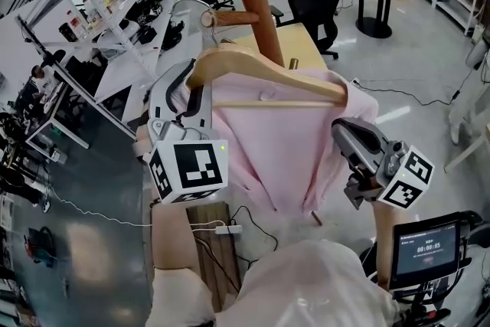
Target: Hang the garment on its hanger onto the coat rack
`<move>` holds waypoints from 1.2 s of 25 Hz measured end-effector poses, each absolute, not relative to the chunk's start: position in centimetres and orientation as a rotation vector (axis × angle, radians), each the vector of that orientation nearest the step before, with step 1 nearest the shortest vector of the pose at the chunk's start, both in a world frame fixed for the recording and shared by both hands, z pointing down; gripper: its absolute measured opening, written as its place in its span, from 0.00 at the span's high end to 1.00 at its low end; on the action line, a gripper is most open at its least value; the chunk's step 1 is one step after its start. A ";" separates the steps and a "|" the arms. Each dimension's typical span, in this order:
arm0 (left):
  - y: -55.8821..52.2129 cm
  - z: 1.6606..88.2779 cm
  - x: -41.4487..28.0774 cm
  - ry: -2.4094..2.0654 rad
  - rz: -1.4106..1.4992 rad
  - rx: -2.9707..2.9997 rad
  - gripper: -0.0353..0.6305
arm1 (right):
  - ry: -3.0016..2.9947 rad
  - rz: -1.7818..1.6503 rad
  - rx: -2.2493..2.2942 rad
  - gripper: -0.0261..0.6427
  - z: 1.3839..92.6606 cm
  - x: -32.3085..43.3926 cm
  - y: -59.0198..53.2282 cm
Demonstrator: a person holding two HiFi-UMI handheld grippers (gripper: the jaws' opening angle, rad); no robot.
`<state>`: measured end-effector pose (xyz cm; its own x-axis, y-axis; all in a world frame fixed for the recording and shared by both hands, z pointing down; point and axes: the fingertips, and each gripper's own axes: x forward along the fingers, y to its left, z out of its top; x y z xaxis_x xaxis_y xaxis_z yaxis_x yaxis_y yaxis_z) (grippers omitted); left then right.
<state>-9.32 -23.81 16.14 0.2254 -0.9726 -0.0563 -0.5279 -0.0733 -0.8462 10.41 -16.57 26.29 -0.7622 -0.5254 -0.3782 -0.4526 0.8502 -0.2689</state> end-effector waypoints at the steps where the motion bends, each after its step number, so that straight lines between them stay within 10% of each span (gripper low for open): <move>1: -24.0 16.4 -9.0 1.400 -0.716 -1.723 0.84 | 2.580 -0.225 -0.726 0.95 26.4 10.5 -16.5; 30: -27.7 23.1 -4.7 1.290 -0.778 -1.902 0.82 | 2.583 -0.295 -0.870 0.95 29.3 11.9 -17.7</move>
